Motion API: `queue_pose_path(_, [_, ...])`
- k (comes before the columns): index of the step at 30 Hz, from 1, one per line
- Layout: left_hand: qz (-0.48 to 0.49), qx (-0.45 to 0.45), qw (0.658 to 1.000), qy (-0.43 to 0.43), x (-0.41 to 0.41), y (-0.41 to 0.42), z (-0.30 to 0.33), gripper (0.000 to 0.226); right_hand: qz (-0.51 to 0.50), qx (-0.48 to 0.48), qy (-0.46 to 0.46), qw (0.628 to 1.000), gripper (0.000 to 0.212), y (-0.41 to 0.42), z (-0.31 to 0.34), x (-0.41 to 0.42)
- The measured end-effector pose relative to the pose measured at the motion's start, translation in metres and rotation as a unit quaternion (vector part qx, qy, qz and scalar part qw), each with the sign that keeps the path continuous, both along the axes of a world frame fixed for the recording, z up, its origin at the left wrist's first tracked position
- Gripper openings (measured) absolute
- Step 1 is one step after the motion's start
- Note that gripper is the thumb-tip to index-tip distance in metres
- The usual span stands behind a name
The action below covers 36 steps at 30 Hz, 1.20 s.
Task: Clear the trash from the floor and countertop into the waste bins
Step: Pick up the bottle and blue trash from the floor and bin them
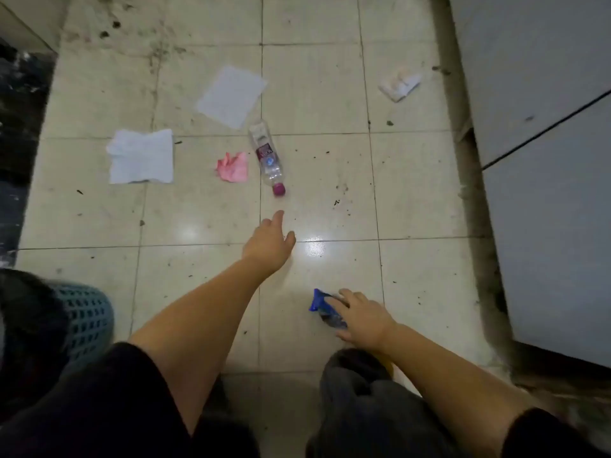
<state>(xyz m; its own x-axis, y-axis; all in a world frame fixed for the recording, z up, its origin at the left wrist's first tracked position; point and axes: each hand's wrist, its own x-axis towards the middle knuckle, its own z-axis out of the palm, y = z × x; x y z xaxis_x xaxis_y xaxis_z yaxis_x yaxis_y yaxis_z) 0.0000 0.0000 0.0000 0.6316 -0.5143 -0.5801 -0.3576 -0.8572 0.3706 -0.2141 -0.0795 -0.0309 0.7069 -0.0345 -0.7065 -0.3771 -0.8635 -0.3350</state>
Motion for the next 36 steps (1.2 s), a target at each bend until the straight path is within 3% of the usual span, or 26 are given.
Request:
queue_pose_path(5, [0.064,-0.052,0.996,-0.023,0.032,-0.034,-0.104,0.064,0.164,-0.048,-0.046,0.984,0.078,-0.018,-0.105,0.008])
queue_pose_path(9, [0.171,-0.086,0.98,-0.055,0.052,-0.06,-0.14,0.076,0.213,-0.061,-0.146,0.964,0.077,-0.037,-0.136,0.021])
queue_pose_path(12, [0.254,-0.111,0.959,-0.049,0.067,-0.08,-0.141,0.085,0.18,-0.057,-0.179,0.966,0.066,-0.046,-0.141,0.033])
queue_pose_path(15, [0.304,-0.121,0.945,-0.004,0.083,-0.095,-0.14,0.088,0.141,-0.056,-0.154,0.976,0.046,-0.045,-0.141,0.044])
queue_pose_path(17, [0.352,-0.131,0.926,0.033,0.093,-0.103,-0.139,0.089,0.127,-0.063,-0.156,0.978,0.045,-0.045,-0.14,0.048])
queue_pose_path(20, [0.427,-0.192,0.877,0.108,0.099,-0.108,-0.137,0.079,0.036,-0.063,-0.173,0.982,0.038,-0.057,-0.139,0.057])
queue_pose_path(22, [0.433,-0.218,0.866,0.119,0.098,-0.103,-0.135,0.07,-0.002,-0.064,-0.183,0.981,0.038,-0.071,-0.133,0.066])
queue_pose_path(25, [0.39,-0.216,0.889,0.107,0.095,-0.077,-0.122,0.058,0.011,-0.103,-0.181,0.978,0.044,-0.09,-0.105,0.087])
queue_pose_path(30, [0.354,-0.222,0.907,0.062,0.108,-0.001,-0.061,0.064,0.072,-0.127,-0.165,0.975,0.029,-0.105,-0.042,0.149])
queue_pose_path(36, [0.433,-0.236,0.866,-0.084,0.134,0.146,0.067,0.048,0.152,-0.075,-0.302,0.938,0.021,-0.023,0.056,0.284])
